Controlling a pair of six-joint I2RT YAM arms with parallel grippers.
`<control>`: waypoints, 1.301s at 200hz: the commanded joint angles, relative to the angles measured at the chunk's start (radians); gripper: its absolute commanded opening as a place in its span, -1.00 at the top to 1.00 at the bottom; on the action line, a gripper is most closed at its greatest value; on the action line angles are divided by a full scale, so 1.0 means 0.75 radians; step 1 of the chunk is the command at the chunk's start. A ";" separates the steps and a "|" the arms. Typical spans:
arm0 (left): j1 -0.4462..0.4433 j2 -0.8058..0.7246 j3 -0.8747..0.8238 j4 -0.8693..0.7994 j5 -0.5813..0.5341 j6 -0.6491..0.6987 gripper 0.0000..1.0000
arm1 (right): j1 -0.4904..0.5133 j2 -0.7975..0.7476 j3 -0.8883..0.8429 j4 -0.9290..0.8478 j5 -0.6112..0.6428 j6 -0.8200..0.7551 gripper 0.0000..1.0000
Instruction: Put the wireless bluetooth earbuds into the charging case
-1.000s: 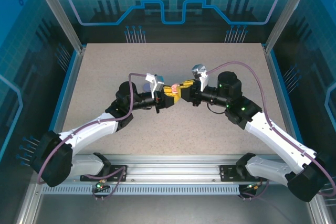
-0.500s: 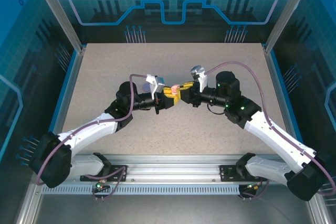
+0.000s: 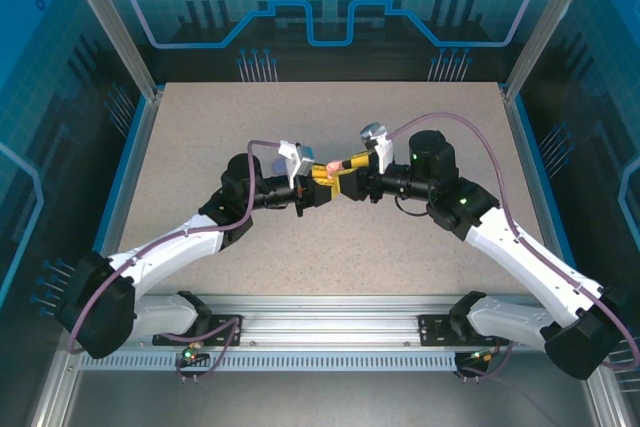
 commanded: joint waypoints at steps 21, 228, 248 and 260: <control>-0.012 -0.026 0.054 -0.002 0.015 0.045 0.85 | 0.016 0.022 0.091 -0.094 -0.003 0.023 -0.08; -0.011 -0.048 0.087 -0.139 0.000 0.117 0.86 | -0.007 0.151 0.415 -0.728 0.279 -0.078 0.06; -0.011 -0.048 0.088 -0.140 0.006 0.117 0.86 | -0.006 0.156 0.416 -0.723 0.275 -0.078 0.06; -0.012 -0.048 0.090 -0.143 0.014 0.122 0.86 | -0.007 0.158 0.419 -0.723 0.271 -0.078 0.06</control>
